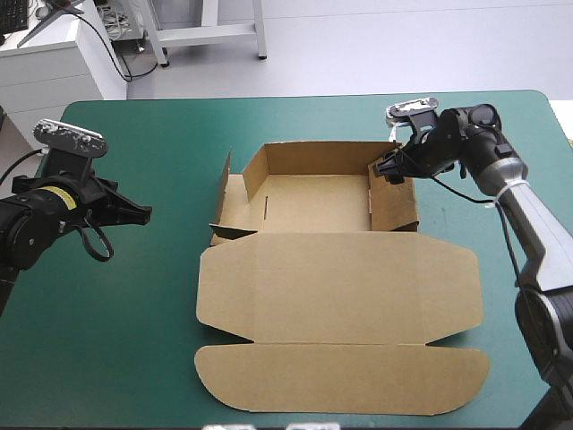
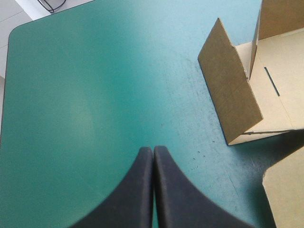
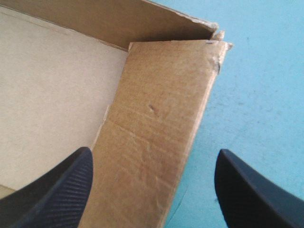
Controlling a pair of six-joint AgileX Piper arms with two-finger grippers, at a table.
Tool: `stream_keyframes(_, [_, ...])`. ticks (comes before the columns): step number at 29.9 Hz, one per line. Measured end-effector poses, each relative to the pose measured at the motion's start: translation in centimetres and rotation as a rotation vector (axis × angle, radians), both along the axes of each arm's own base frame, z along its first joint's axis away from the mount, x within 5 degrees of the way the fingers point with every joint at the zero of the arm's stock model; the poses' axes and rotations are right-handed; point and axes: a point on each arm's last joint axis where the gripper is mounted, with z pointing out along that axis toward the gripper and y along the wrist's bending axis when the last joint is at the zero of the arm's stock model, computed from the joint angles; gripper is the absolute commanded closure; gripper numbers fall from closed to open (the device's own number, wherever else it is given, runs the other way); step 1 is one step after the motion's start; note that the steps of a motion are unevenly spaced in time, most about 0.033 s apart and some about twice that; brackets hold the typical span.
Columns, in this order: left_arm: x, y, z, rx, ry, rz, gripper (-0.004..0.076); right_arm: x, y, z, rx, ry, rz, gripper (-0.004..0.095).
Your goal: Fold the box
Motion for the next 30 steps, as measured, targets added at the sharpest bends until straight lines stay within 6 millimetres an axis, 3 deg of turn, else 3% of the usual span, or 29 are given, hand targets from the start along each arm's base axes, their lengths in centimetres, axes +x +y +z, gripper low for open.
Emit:
stream_keyframes(9, [0.0, 0.0, 0.0, 0.0, 0.0, 0.0, 0.0733, -5.3, -0.9, 6.4, 0.013, -0.075, 0.011, 0.0227])
stream_keyframes(14, [0.0, 0.0, 0.0, 0.0, 0.0, 0.0, 0.0733, -6.6, -1.1, 7.2, 0.017, -0.048, 0.001, 0.0227])
stream_keyframes(21, [0.0, 0.0, 0.0, 0.0, 0.0, 0.0, 0.0733, -5.2, -0.9, 5.4, 0.037, 0.023, -0.064, 0.0227])
stream_keyframes(30, [0.0, 0.0, 0.0, 0.0, 0.0, 0.0, 0.0733, -0.1, -0.1, -1.9, 0.016, 0.17, -0.105, 0.0233])
